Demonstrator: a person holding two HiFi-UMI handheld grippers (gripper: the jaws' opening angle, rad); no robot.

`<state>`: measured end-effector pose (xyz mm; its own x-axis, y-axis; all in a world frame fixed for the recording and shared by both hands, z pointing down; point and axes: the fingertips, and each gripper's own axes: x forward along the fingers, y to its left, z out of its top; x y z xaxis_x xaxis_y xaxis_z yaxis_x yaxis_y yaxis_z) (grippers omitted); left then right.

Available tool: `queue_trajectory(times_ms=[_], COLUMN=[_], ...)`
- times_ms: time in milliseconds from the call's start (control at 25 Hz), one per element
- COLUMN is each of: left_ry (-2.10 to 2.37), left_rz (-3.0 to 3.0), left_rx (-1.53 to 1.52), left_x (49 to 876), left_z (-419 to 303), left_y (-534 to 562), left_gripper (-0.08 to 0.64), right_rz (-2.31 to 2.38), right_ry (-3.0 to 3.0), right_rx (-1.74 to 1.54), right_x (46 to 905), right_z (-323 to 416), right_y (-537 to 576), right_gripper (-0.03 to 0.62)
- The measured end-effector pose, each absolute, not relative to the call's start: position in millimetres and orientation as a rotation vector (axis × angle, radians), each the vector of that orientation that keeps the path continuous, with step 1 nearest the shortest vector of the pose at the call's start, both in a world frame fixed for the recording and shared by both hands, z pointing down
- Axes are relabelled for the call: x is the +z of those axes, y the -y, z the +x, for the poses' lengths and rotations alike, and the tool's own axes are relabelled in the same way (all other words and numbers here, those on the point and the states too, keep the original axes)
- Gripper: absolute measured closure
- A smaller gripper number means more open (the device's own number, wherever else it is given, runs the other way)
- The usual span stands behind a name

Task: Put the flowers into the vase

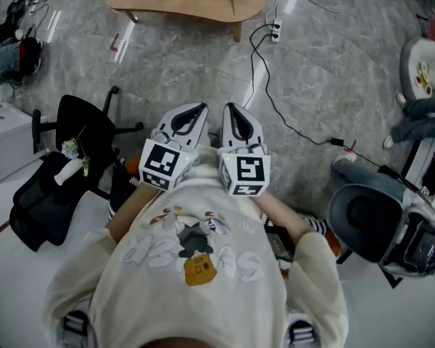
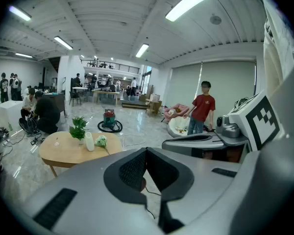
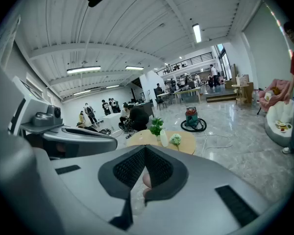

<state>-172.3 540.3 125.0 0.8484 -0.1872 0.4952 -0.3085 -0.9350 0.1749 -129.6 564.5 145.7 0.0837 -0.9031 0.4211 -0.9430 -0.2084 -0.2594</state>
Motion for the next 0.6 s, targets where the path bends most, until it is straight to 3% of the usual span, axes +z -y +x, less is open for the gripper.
queue_trajectory(times_ms=[600], left_ry=[0.284], left_rz=[2.724], left_rx=[0.686], left_x=[118], left_z=[-245], left_y=[-474], left_gripper=[0.557], right_rz=[2.360], right_ry=[1.853], right_rx=[0.803], right_x=[134], right_z=[-192], right_y=[-512], right_gripper=[0.587])
